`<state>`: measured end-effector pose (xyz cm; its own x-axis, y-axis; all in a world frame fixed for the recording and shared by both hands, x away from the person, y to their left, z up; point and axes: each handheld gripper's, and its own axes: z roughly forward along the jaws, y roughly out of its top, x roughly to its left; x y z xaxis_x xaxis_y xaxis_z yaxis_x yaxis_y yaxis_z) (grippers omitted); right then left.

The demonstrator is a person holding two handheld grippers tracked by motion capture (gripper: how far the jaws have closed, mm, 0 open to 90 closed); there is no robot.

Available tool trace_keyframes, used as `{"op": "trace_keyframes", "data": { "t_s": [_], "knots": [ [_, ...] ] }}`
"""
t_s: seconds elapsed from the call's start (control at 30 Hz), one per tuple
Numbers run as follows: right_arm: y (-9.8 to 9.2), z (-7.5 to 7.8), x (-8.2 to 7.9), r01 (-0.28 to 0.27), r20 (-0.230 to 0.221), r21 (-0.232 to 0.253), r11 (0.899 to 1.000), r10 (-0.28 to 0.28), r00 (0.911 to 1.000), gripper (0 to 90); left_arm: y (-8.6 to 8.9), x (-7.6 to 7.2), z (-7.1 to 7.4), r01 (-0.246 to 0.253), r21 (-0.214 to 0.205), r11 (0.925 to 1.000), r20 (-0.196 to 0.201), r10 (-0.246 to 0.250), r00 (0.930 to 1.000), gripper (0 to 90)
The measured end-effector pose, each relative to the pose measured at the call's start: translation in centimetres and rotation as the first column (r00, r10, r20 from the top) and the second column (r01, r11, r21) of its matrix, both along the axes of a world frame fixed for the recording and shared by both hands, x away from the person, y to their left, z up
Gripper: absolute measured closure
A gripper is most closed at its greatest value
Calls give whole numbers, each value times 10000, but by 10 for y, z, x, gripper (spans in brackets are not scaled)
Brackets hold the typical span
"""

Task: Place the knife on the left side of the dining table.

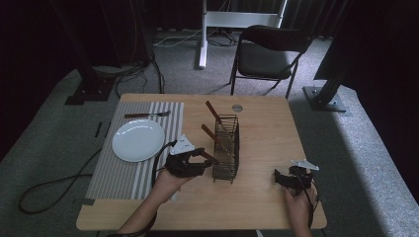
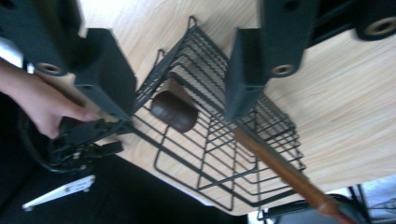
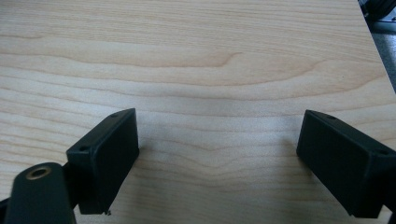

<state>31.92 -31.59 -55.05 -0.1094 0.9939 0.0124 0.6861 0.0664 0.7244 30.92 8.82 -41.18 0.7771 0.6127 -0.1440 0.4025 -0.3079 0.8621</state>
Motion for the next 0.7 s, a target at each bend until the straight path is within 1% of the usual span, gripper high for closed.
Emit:
{"op": "trace_keyframes", "data": {
  "t_s": [0.13,0.2,0.3,0.43,0.5,0.7],
  "knots": [
    [0,0,0,1,-6,-2,10000,-1,10000,121,-3,-2,-1,195,62,9998,-117,-194,9997,608],
    [0,0,0,-1,1,3,10000,1,10000,121,-4,-1,-1,93,131,9999,-100,-92,9999,652],
    [0,0,0,-1,-2,1,10000,1,10000,121,-2,1,-1,172,-113,9998,-232,-175,9996,724],
    [0,0,0,-1,1,-3,10000,1,10000,122,0,4,-1,354,-337,9988,-519,-372,9980,740],
    [0,0,0,3,1,1,10000,-3,10000,122,0,5,-2,396,-545,9977,-637,-430,9970,748],
    [0,0,0,0,0,1,10000,0,10000,122,-4,6,1,510,-440,9977,-425,-529,9977,753]
  ]
}}
